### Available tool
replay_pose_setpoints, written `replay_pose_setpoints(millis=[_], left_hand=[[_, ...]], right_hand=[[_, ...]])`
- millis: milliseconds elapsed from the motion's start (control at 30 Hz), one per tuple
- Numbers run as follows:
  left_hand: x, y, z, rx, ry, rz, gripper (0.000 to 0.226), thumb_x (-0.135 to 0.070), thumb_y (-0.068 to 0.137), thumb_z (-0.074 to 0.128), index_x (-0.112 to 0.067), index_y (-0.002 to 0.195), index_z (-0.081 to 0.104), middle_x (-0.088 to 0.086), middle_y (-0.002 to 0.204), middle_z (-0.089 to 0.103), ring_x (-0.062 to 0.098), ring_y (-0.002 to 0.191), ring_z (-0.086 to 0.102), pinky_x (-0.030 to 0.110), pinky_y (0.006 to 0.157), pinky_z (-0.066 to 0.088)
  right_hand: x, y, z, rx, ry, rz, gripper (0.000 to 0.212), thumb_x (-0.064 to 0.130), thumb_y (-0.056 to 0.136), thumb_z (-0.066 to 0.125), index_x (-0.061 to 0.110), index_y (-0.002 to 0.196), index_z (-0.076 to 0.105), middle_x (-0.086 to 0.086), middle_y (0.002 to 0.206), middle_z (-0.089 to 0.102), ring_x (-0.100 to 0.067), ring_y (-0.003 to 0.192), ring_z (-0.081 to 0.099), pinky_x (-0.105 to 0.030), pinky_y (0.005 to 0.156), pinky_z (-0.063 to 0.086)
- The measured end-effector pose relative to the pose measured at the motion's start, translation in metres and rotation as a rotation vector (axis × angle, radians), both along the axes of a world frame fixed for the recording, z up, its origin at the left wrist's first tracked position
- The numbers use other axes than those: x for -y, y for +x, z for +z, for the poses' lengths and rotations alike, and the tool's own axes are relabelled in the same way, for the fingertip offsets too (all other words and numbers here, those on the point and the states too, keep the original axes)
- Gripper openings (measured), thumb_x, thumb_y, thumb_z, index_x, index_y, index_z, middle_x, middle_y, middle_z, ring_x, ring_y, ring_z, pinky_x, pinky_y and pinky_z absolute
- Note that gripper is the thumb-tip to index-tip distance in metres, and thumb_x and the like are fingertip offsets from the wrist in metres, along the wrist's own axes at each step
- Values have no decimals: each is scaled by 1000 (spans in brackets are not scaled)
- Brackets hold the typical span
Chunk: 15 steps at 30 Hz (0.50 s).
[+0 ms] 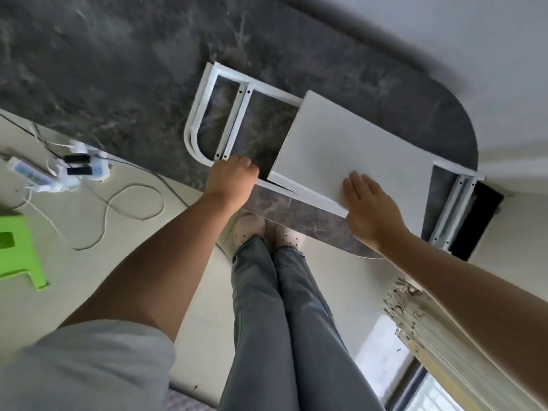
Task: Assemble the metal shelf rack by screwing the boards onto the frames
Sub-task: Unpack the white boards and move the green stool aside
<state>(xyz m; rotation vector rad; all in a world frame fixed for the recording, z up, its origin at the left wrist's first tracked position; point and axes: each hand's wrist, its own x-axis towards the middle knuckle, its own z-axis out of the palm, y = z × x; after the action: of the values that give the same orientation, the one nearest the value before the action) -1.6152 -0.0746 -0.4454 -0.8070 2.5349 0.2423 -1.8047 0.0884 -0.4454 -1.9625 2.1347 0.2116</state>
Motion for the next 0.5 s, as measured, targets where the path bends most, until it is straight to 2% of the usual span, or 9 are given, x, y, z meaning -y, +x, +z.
replay_pose_setpoints(millis=[33, 67, 133, 233, 333, 433, 500], left_hand=[[1, -1, 4, 35, 31, 33, 18, 9, 64, 67, -2, 77, 64, 11, 79, 62, 27, 74, 62, 26, 55, 37], [0, -2, 4, 80, 42, 72, 20, 9, 78, 53, -1, 93, 62, 13, 96, 61, 29, 90, 60, 30, 63, 39], [-2, -5, 8, 150, 64, 77, 26, 7, 86, 42, -3, 104, 59, 11, 109, 59, 28, 104, 55, 32, 75, 42], [-12, -10, 7, 187, 62, 19, 28, 2, 87, 44, -8, 111, 57, 8, 115, 57, 26, 111, 52, 33, 81, 43], [-16, -9, -1, 201, 73, 59, 28, 0, 87, 47, -9, 111, 56, 7, 116, 57, 25, 111, 52, 33, 81, 42], [-15, -8, -10, 205, 101, 98, 25, -2, 89, 48, -9, 112, 55, 7, 116, 56, 24, 111, 50, 32, 82, 42], [-16, -9, -18, 163, 122, 160, 22, -14, 94, 47, -10, 115, 52, 7, 117, 55, 23, 111, 50, 32, 82, 43]], right_hand=[[1, -1, 7, -4, -14, 2, 37, -5, 64, 59, -17, 99, 61, -34, 98, 64, -50, 81, 64, -51, 59, 54], [1, -2, 14, -14, -19, 4, 43, -8, 57, 72, -17, 98, 62, -34, 97, 64, -50, 80, 65, -51, 58, 54], [1, -3, 22, -16, -11, 4, 60, -6, 42, 85, -17, 97, 63, -32, 95, 65, -48, 78, 65, -49, 57, 54], [4, -3, 26, -15, -31, -22, 59, -5, 37, 84, -12, 92, 65, -27, 91, 67, -42, 70, 65, -39, 51, 54], [5, -2, 24, -6, -64, -87, 52, -5, 34, 80, -6, 84, 64, -21, 83, 67, -37, 60, 62, -32, 46, 51], [4, -3, 19, -26, -96, -118, 44, -2, 41, 78, -2, 82, 62, -17, 79, 64, -33, 56, 57, -31, 48, 48], [4, -4, 18, -41, -140, -125, 40, 0, 48, 78, -1, 85, 64, -17, 81, 65, -34, 58, 57, -32, 51, 49]])
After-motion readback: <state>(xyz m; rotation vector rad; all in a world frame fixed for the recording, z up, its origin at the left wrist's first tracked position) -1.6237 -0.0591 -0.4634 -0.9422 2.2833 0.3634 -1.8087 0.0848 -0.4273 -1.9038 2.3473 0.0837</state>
